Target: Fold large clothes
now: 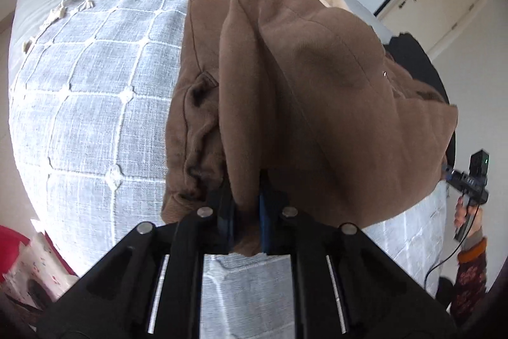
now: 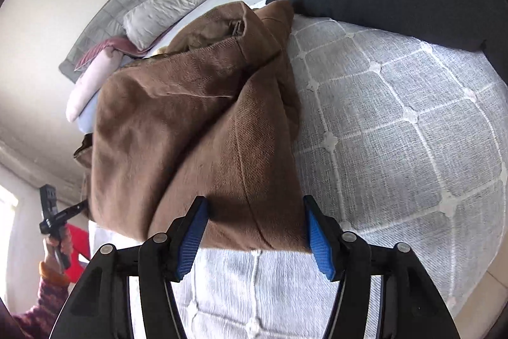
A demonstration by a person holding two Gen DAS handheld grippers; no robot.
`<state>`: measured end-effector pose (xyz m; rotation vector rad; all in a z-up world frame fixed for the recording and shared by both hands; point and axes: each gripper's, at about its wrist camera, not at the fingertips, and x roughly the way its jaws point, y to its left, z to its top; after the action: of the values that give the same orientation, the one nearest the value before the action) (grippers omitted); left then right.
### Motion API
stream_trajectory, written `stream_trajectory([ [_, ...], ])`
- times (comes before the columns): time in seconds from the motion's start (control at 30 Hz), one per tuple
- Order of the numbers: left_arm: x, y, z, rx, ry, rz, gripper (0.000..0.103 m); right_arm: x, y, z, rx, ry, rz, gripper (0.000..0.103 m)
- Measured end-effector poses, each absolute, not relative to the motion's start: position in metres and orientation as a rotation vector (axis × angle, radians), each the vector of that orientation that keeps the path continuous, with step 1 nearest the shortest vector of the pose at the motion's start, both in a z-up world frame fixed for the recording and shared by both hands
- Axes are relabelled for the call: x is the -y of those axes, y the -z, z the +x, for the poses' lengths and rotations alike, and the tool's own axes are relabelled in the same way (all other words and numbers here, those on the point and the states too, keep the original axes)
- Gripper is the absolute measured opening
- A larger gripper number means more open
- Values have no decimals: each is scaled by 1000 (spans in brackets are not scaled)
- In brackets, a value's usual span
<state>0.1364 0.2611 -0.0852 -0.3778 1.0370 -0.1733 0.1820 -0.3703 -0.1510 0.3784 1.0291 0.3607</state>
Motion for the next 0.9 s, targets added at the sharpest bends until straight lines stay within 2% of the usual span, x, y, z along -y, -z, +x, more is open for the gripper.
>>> stream_trajectory([
  [0.03, -259, 78, 135, -1011, 141, -376, 9, 362, 145, 183, -1010, -346, 349, 20],
  [0.1, -255, 53, 129, -917, 108, -371, 9, 345, 122, 178, -941, -302, 254, 12],
  [0.23, -264, 3, 118, -749, 37, -378, 9, 337, 68, 167, -798, -233, 146, 9],
  [0.3, -273, -1, 114, -718, -20, -345, 8, 351, 60, 166, -783, -191, 154, 7],
  [0.37, -285, 19, 118, -768, -24, -363, 9, 369, 72, 170, -819, -161, 179, 7],
  [0.5, -279, 96, 124, -998, -14, -314, 10, 372, 138, 182, -1024, -138, 169, 7],
  [0.53, -280, 101, 119, -977, -1, -320, 13, 374, 150, 181, -1041, -148, 184, 8],
  [0.63, -289, 89, 112, -948, 40, -299, 28, 387, 151, 177, -1019, -182, 241, 14],
  [0.67, -291, 82, 112, -953, 44, -276, 32, 391, 146, 177, -1021, -188, 247, 23],
  [0.73, -296, 65, 117, -947, 39, -234, 57, 395, 131, 175, -1005, -176, 231, 28],
  [0.77, -299, 57, 120, -924, 41, -234, 62, 397, 123, 174, -987, -177, 223, 34],
  [0.8, -303, 49, 125, -900, 46, -248, 67, 399, 116, 174, -968, -185, 228, 46],
  [0.87, -310, 43, 142, -880, 71, -305, 68, 401, 104, 183, -916, -192, 266, 60],
  [0.9, -311, 43, 153, -882, 86, -333, 68, 401, 100, 190, -899, -195, 286, 61],
])
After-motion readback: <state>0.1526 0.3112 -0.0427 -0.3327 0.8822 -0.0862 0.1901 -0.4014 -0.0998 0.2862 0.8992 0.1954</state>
